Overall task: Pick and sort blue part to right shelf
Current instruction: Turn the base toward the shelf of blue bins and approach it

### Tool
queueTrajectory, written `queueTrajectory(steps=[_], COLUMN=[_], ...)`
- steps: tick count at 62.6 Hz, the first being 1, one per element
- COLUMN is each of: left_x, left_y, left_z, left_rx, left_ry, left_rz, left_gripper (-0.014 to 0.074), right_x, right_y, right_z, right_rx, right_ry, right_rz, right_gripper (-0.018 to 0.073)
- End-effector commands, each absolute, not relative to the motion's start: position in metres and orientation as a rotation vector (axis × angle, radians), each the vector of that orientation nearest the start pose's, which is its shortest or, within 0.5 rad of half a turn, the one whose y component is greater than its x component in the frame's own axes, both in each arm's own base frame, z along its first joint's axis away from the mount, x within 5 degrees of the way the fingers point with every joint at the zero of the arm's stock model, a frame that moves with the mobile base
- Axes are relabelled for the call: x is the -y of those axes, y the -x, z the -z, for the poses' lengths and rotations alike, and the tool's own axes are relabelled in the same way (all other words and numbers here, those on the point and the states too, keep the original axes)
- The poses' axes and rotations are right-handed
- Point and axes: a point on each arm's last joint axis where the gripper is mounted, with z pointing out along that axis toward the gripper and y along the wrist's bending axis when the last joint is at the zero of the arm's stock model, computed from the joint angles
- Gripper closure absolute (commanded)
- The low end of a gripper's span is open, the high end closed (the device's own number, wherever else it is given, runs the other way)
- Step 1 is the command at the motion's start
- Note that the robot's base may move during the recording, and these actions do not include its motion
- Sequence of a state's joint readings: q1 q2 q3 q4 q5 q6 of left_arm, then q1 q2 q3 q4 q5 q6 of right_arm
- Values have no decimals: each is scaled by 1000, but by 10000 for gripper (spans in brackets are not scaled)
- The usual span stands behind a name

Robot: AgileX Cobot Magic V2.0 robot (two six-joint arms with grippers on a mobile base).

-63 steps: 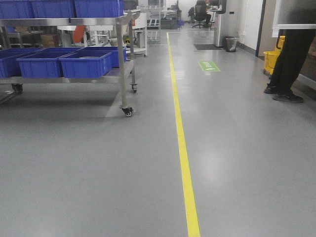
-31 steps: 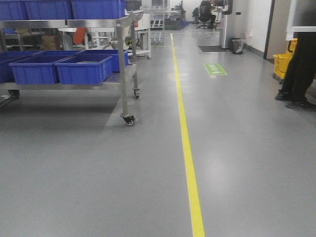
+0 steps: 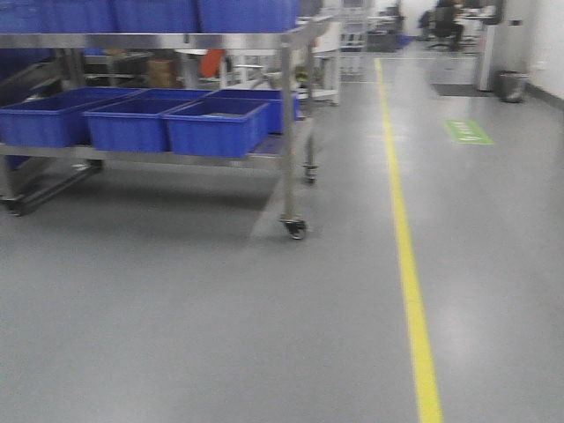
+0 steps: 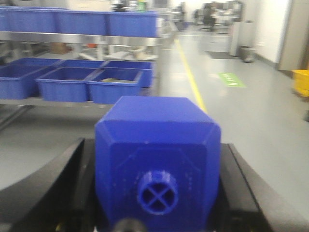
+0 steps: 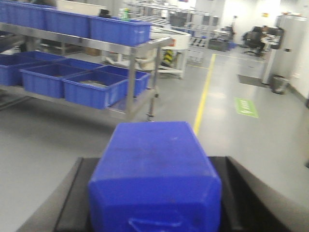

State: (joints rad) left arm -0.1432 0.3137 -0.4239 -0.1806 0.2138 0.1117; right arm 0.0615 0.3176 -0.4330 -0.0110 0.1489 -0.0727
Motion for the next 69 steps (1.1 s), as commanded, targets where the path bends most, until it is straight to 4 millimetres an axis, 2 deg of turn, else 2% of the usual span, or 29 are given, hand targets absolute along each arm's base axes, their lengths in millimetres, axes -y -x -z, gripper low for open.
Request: queueTrajectory(steps=[1, 69], left_x=[13, 13], left_y=[-74, -74], left_z=[-334, -334], left_rx=[-1473, -1473], left_ry=[-72, -72], left_rz=[196, 196], left_gripper=[209, 209], right_x=[-4, -4], right_y=[-74, -74], right_z=[-342, -342], right_rx=[-1399, -1399], right_ry=[100, 100], right_rz=[26, 26], right_gripper=[153, 153])
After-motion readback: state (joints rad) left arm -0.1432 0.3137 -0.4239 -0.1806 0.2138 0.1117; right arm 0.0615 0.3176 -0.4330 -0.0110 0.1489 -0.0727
